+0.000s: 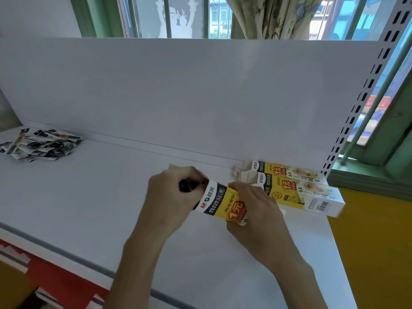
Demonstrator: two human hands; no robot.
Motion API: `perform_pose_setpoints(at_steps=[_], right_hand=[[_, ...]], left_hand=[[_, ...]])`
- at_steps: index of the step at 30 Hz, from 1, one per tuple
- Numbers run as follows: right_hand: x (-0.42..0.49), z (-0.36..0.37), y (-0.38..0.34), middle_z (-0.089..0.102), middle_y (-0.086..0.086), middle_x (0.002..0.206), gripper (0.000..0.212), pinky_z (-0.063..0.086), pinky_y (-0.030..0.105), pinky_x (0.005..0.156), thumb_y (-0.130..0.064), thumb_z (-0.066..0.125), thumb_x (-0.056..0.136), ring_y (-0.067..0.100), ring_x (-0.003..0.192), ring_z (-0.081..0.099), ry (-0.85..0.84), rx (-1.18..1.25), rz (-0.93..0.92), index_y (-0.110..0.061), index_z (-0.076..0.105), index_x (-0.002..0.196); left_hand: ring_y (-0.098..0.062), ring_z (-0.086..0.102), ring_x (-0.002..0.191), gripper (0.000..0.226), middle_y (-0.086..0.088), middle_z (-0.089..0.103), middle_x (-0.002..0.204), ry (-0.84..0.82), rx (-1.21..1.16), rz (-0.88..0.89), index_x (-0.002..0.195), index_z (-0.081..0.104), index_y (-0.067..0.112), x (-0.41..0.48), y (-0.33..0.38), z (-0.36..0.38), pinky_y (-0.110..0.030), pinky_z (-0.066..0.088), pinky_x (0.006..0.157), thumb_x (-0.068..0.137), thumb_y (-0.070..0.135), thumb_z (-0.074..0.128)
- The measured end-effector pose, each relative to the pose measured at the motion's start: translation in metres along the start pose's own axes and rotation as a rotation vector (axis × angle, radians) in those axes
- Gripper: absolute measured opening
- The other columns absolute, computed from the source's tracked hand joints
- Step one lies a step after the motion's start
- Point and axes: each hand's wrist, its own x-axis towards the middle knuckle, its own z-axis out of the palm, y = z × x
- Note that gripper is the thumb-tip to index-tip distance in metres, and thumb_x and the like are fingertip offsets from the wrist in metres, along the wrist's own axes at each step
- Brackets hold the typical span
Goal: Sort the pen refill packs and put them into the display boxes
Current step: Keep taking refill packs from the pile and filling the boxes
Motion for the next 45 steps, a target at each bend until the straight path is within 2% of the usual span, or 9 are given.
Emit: perform_pose_setpoints(at_steps=[5,8,10,20,24,29,35,39,45], right_hand=[[-0.007,-0.02,0.008,0.053,-0.017,0.115,0.059,0.029,0.019,0.085,-0.016,0.069,0.073,0.006,0.106,0.044,-0.051,-0.014,0.085,-0.028,0.047,0.126],[-0.009,-0.037,0.014,0.042,-0.026,0.105,0.059,0.029,0.008,0.072,-0.023,0.067,0.077,-0.006,0.09,0.032,-0.08,-0.007,0.135,-0.035,0.041,0.128],[-0.011,-0.044,0.018,0.042,-0.026,0.102,0.059,0.034,0.009,0.072,-0.024,0.068,0.077,-0.005,0.089,0.035,-0.087,-0.027,0.173,-0.035,0.041,0.128],[-0.021,-0.067,0.024,0.031,-0.032,0.094,0.06,0.03,0.014,0.083,-0.024,0.064,0.081,-0.007,0.096,0.034,-0.168,-0.08,0.251,-0.039,0.035,0.131],[-0.022,-0.062,0.027,0.035,-0.03,0.102,0.059,0.029,0.019,0.093,-0.022,0.062,0.079,0.0,0.111,0.04,-0.169,-0.12,0.274,-0.037,0.035,0.129],[-0.027,-0.053,0.039,0.046,-0.025,0.12,0.055,0.022,0.025,0.103,-0.024,0.059,0.079,0.001,0.117,0.038,-0.152,-0.217,0.3,-0.039,0.036,0.127],[-0.026,-0.048,0.044,0.035,-0.026,0.118,0.061,0.016,0.014,0.09,-0.017,0.063,0.075,-0.005,0.092,0.02,-0.091,-0.144,0.344,-0.038,0.038,0.127],[-0.029,-0.046,0.043,0.033,-0.026,0.107,0.06,0.015,0.014,0.099,-0.018,0.065,0.075,0.003,0.119,0.026,-0.074,-0.131,0.395,-0.034,0.041,0.126],[-0.028,-0.039,0.05,0.03,-0.01,0.143,0.064,0.016,0.03,0.112,-0.021,0.061,0.082,0.015,0.135,0.013,-0.209,-0.22,0.496,-0.033,0.033,0.139]], left_hand=[[0.009,0.061,0.073,0.03,0.034,0.059,0.072,-0.257,-0.11,0.004,0.075,0.066,0.04,0.005,0.0,0.016,-0.01,0.05,0.062,0.087,0.013,0.059],[-0.004,0.068,0.075,0.024,0.017,0.069,0.079,-0.117,-0.265,0.032,0.078,0.067,0.034,0.005,-0.003,0.018,-0.021,0.056,0.066,0.078,0.011,0.069],[-0.002,0.065,0.075,0.019,0.017,0.068,0.083,-0.002,-0.155,0.143,0.077,0.063,0.033,0.006,-0.003,0.019,-0.012,0.048,0.065,0.071,0.019,0.074],[-0.001,0.061,0.067,0.029,0.019,0.067,0.076,-0.07,-0.153,0.242,0.069,0.066,0.03,0.011,-0.001,0.052,-0.012,0.048,0.055,0.072,0.002,0.074],[-0.003,0.068,0.065,0.03,0.016,0.069,0.067,-0.345,-0.375,0.043,0.072,0.071,0.025,0.012,0.008,0.064,-0.014,0.05,0.048,0.081,-0.002,0.064],[-0.001,0.063,0.08,0.027,0.015,0.06,0.087,-0.636,-0.024,0.189,0.107,0.07,0.017,0.018,-0.009,0.08,-0.006,0.044,0.059,0.09,0.005,0.053],[-0.005,0.063,0.088,0.022,0.01,0.063,0.095,-0.475,-0.107,0.176,0.107,0.069,0.015,0.008,-0.024,0.091,-0.005,0.045,0.066,0.088,0.01,0.058],[0.005,0.065,0.082,0.021,0.019,0.066,0.089,-0.355,-0.205,0.087,0.094,0.068,0.03,0.002,-0.032,0.091,-0.005,0.048,0.065,0.082,0.013,0.065],[0.004,0.061,0.076,0.02,0.017,0.063,0.094,-0.244,-0.126,-0.062,0.091,0.065,0.032,-0.003,-0.056,0.083,-0.003,0.044,0.063,0.084,0.013,0.063]])
